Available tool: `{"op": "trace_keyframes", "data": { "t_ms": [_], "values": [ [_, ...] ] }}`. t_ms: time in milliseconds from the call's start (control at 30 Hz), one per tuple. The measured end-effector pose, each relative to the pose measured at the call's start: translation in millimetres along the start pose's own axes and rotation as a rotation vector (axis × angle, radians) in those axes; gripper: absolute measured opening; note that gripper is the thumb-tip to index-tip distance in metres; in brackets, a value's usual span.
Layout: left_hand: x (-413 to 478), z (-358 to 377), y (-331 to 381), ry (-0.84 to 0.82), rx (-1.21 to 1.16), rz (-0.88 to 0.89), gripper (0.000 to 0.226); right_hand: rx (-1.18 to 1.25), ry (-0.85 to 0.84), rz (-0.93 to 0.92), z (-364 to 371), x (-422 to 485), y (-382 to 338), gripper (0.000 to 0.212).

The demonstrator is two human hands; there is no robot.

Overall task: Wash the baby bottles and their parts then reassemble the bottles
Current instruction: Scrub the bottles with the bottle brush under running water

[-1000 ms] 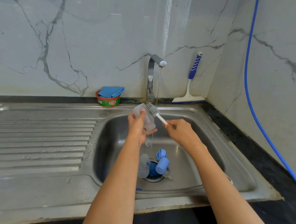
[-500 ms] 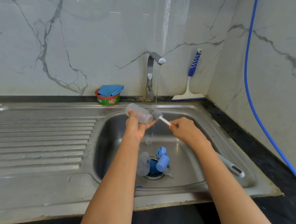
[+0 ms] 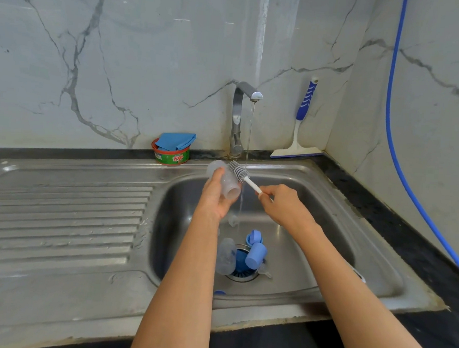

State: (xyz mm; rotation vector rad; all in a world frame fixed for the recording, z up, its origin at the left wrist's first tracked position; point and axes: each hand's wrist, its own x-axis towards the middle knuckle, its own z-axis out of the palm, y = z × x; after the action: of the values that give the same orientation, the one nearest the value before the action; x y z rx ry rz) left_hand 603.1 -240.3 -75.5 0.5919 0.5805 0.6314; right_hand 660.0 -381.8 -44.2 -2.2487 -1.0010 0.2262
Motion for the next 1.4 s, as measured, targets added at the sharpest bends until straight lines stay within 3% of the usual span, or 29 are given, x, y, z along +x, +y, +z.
{"op": "trace_keyframes", "data": {
  "t_ms": [200, 433, 567, 800, 1033, 1400],
  "values": [
    [-4, 4, -2, -0.076, -0.062, -0.078, 0.045, -0.022, 0.044, -0.04, -3, -4, -5, 0.028],
    [0, -2, 0, -0.099, -0.085, -0.04, 0.035, -0.121, -0.029, -0.022, -15, -5, -6, 0.029],
    [-1, -1, -6, -0.11, 0.057, -0.073, 0.038, -0.164, 0.053, -0.008, -16, -2, -3, 0.023],
    [-2, -2, -3, -0.015, 0.136, 0.007, 0.053, -0.038, -0.133, -0.045, -19, -8, -10, 0.03],
    [-4, 2, -7, -0.094, 0.057, -0.062, 0.051, 0.036, 0.02, 0.025, -11, -1, -1, 0.022],
    [6, -5, -3, 0.086, -0.012, 0.069, 0.06, 0.095, -0.096, 0.051, -18, -9, -9, 0.023]
  ]
}}
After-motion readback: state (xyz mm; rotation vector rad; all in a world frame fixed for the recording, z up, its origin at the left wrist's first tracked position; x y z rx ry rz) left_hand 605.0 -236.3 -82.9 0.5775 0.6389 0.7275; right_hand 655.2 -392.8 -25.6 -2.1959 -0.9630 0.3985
